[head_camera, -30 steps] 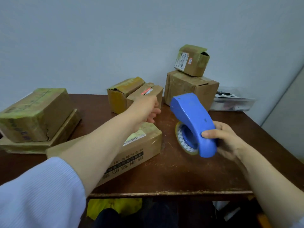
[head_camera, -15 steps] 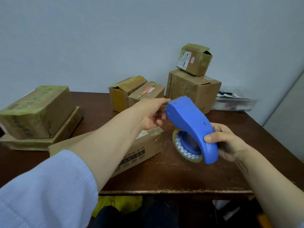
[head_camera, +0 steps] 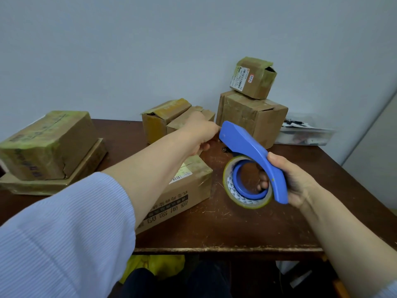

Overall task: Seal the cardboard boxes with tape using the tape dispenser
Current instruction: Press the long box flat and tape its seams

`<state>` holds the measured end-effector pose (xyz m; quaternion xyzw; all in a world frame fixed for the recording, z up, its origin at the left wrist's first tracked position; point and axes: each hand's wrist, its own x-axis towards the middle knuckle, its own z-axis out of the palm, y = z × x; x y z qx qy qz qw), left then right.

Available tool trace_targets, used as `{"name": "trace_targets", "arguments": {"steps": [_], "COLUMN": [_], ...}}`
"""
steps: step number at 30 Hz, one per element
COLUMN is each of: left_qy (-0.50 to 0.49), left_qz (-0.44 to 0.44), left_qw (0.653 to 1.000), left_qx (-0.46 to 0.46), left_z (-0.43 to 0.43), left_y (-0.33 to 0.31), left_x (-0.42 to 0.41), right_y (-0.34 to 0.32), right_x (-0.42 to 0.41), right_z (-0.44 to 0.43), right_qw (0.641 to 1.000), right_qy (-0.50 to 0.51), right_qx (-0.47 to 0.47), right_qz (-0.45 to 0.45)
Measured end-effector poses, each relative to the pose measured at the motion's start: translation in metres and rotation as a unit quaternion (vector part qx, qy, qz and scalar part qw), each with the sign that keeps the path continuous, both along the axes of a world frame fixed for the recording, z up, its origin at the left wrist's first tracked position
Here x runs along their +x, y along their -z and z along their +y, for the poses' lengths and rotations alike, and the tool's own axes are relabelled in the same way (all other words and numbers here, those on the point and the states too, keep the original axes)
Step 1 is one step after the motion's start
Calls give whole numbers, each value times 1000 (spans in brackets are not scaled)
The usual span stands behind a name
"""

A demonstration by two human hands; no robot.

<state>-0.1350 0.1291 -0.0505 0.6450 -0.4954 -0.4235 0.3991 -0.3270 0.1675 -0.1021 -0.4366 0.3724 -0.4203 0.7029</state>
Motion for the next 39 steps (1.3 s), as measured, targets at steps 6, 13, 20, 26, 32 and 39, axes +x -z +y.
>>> {"name": "trace_targets", "arguments": {"steps": [6, 13, 20, 26, 32, 39], "left_qy": [4, -17, -21, -29, -20, -6], "left_qz": [-95, -141, -132, -153, -161, -196], "left_qw": [995, 989, 990, 986, 986, 980], "left_qx": [-18, -49, -45, -52, -43, -37], "left_z": [-12, -25, -41, -51, -58, -63], "left_y": [10, 16, 33, 46, 56, 62], "left_x": [10, 42, 59, 65, 63, 65], "right_y": [-20, -31, -24, -21, -16, -11], "right_x": [8, -5, 8, 21, 26, 28], "right_z": [6, 13, 14, 11, 11, 12], "right_qw": [993, 972, 966, 963, 963, 964], "right_qy": [-3, 10, 5, 2, 7, 6], "right_qx": [9, -8, 5, 6, 25, 30], "right_qz": [117, 236, 259, 270, 267, 263]}}
